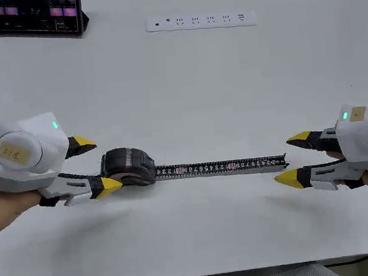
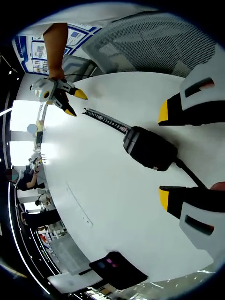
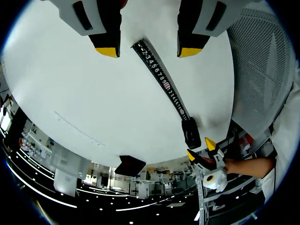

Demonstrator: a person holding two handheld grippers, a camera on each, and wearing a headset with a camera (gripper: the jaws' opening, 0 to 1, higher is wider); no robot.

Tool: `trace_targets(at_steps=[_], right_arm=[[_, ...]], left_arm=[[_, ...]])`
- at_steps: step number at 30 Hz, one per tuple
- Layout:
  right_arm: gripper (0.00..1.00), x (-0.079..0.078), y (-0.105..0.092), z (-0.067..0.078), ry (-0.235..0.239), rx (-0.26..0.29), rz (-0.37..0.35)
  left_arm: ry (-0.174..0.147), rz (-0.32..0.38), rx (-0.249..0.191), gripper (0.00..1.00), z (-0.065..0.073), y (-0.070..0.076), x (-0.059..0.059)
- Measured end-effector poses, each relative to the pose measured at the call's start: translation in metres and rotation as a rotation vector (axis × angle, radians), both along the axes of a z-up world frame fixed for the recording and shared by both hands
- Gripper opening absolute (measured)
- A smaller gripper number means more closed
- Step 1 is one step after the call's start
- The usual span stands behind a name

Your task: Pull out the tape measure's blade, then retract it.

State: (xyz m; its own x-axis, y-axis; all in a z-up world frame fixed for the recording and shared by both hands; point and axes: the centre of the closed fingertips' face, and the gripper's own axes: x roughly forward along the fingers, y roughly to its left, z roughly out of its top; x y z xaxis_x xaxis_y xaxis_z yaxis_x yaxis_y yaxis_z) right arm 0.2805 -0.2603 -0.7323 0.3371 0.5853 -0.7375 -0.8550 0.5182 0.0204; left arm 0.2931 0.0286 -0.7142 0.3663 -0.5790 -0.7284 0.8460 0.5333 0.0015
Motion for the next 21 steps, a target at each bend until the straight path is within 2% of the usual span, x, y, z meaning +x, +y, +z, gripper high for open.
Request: trace_targets(at_steps=[4, 6, 8, 11, 14, 21], right_arm=[[0.48, 0.001, 0.001, 0.005, -0.016, 0.017, -0.026], [0.5, 0.001, 0.002, 0.007, -0.028, 0.02, -0.037], [0.51, 0.0, 0.004, 0.011, -0.032, 0.049, -0.057], [0.55, -0.002, 0.004, 0.011, -0.046, 0.041, -0.067], [0.56, -0.004, 0.006, 0.015, -0.052, 0.062, -0.08], [0.58, -0.008, 0.01, 0.02, -0.075, 0.071, -0.095]], left_arm=[[-0.002, 0.044, -0.035, 0.49, 0.003, 0.003, -0.001], [-0.018, 0.06, -0.046, 0.52, 0.005, 0.004, -0.001], [-0.024, 0.077, -0.061, 0.55, 0.006, 0.005, -0.003], [-0.026, 0.104, -0.075, 0.55, 0.007, 0.006, -0.006], [-0.025, 0.134, -0.09, 0.56, 0.008, 0.006, -0.011], [-0.047, 0.206, -0.136, 0.6, 0.014, 0.011, -0.018]])
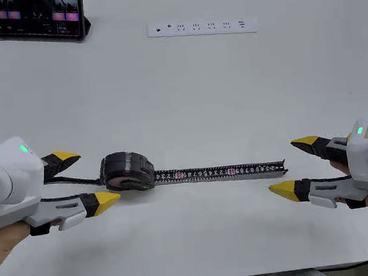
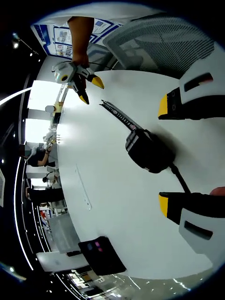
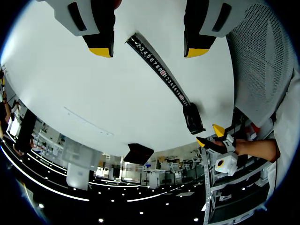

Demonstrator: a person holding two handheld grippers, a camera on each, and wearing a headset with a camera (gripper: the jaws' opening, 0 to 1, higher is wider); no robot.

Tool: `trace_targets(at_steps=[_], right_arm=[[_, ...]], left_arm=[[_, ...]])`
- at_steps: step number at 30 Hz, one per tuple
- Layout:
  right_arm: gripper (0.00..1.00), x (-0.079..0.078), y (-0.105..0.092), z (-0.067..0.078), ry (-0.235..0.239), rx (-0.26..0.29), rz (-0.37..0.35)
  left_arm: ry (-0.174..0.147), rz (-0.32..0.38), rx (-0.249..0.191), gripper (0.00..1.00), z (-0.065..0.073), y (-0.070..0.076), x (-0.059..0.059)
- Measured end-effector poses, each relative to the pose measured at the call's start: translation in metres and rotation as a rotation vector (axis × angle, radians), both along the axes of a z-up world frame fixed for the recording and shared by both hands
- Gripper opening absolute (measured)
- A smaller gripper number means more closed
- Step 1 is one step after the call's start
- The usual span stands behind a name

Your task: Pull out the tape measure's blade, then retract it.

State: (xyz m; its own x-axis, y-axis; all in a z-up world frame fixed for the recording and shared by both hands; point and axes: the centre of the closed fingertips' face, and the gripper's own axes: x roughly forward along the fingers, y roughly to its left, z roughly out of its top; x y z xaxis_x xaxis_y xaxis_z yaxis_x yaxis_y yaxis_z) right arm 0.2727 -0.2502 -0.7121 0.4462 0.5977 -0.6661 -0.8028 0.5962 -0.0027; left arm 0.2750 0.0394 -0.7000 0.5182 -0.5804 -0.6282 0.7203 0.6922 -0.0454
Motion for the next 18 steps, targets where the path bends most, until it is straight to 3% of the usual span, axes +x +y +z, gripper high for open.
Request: trace_targets(at_steps=[5, 7, 11, 18], right_arm=[[0.61, -0.004, 0.005, 0.005, -0.017, 0.011, -0.014], [0.62, -0.007, 0.007, 0.006, -0.024, 0.012, -0.018], [0.65, -0.01, 0.008, 0.008, -0.035, 0.018, -0.024], [0.71, -0.02, 0.011, 0.009, -0.043, 0.037, -0.035]], left_arm=[[-0.013, 0.027, -0.032, 0.6, 0.005, 0.003, -0.006], [-0.04, 0.049, -0.051, 0.62, 0.011, 0.005, -0.006], [-0.056, 0.067, -0.092, 0.64, 0.017, 0.005, -0.01], [-0.074, 0.064, -0.11, 0.68, 0.021, 0.007, -0.021]])
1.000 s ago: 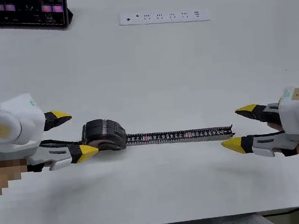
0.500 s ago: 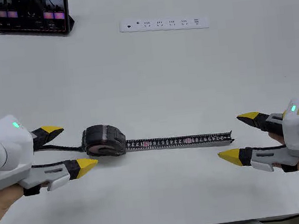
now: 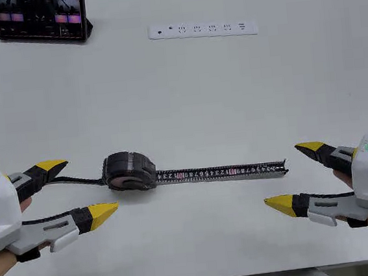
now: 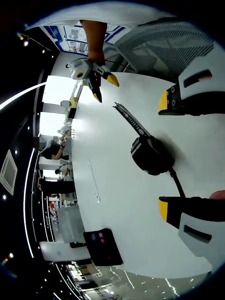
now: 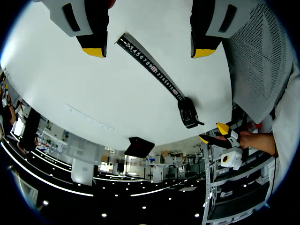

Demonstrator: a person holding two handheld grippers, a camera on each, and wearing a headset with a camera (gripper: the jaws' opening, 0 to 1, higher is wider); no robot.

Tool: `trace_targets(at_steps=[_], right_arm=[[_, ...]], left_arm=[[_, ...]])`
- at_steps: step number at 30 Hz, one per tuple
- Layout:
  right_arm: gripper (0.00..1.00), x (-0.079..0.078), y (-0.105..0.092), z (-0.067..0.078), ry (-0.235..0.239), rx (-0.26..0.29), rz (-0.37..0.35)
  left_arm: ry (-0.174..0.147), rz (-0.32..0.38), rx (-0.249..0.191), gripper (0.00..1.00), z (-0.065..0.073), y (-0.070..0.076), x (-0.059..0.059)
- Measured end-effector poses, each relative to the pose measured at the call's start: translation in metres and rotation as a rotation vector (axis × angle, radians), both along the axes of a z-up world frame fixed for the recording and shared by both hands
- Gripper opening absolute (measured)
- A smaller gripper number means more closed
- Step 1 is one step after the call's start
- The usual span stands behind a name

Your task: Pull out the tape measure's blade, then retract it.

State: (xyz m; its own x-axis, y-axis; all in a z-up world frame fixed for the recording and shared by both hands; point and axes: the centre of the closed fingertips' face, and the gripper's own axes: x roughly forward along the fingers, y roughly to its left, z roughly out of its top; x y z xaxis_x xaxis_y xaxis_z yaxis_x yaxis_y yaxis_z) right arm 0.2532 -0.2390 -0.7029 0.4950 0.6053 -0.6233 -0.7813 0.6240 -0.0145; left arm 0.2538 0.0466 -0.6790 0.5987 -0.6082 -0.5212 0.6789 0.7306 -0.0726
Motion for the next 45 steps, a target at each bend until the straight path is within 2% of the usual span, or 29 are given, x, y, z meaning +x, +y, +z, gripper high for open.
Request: trace_targets(at_steps=[1, 9, 18, 23, 31, 35, 45], right_arm=[[0.72, -0.002, 0.001, 0.001, -0.001, 0.006, -0.001], [0.79, -0.01, 0.003, 0.0, -0.006, 0.019, 0.001], [0.87, -0.019, 0.005, -0.002, -0.001, 0.028, -0.003], [0.89, -0.028, 0.006, -0.009, 0.016, 0.015, 0.007], [0.93, -0.036, 0.007, -0.009, 0.029, 0.026, -0.004], [0.94, -0.041, 0.006, -0.012, 0.024, -0.006, 0.004], [0.97, -0.05, 0.003, -0.015, 0.025, 0.0, -0.008]], left_arm=[[-0.005, 0.004, -0.01, 0.68, 0.002, 0.0, -0.001], [-0.01, 0.009, -0.006, 0.76, -0.001, 0.002, -0.012], [0.003, 0.0, -0.012, 0.82, -0.003, 0.002, -0.025], [0.011, -0.002, -0.01, 0.85, -0.007, 0.002, -0.031], [0.017, -0.007, -0.002, 0.87, -0.009, 0.002, -0.038], [0.025, -0.001, -0.007, 0.87, -0.011, 0.003, -0.042], [0.042, -0.006, -0.002, 0.87, -0.015, 0.002, -0.05]])
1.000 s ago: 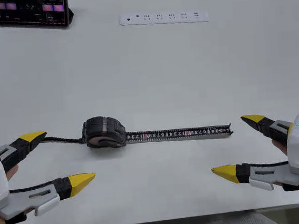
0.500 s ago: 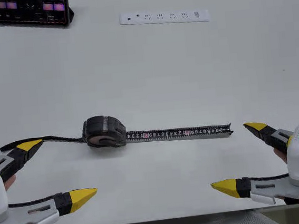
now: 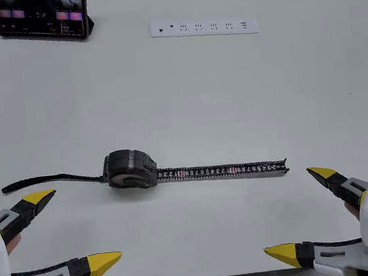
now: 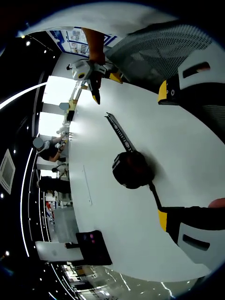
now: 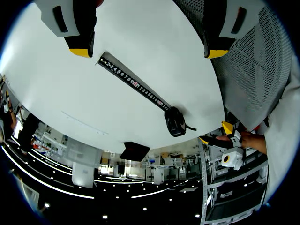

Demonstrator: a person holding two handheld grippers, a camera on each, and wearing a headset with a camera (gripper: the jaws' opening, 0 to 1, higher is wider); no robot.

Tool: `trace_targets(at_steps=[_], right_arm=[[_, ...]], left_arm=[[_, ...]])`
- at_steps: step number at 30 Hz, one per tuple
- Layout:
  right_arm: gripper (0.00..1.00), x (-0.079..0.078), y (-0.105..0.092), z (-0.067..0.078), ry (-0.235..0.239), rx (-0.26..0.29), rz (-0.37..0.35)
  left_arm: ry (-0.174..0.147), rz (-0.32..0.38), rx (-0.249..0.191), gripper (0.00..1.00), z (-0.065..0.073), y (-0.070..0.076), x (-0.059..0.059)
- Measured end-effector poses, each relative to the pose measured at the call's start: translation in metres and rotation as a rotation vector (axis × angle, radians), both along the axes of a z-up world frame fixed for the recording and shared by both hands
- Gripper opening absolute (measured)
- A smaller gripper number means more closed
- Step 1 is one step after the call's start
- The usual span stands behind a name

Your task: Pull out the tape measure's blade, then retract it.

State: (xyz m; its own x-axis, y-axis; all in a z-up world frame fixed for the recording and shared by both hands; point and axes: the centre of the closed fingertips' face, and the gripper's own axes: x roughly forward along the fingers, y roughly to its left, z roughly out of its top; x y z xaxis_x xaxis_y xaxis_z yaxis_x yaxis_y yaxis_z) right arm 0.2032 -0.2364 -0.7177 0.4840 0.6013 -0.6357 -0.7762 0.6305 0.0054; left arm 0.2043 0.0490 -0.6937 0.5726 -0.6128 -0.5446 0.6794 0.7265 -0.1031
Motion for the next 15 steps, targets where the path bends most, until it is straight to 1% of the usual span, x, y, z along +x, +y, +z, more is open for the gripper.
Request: trace_targets(at_steps=[10, 15], right_arm=[[0.97, -0.0021, -0.001, 0.0, 0.006, 0.01, -0.007], [0.98, -0.0022, -0.0001, 0.0003, 0.008, 0.014, -0.003]], left_arm=[[0.002, 0.0, 0.0, 0.87, -0.0002, 0.0015, -0.0006], [0.0, 0.0, -0.003, 0.86, 0.0002, 0.001, 0.0009]])
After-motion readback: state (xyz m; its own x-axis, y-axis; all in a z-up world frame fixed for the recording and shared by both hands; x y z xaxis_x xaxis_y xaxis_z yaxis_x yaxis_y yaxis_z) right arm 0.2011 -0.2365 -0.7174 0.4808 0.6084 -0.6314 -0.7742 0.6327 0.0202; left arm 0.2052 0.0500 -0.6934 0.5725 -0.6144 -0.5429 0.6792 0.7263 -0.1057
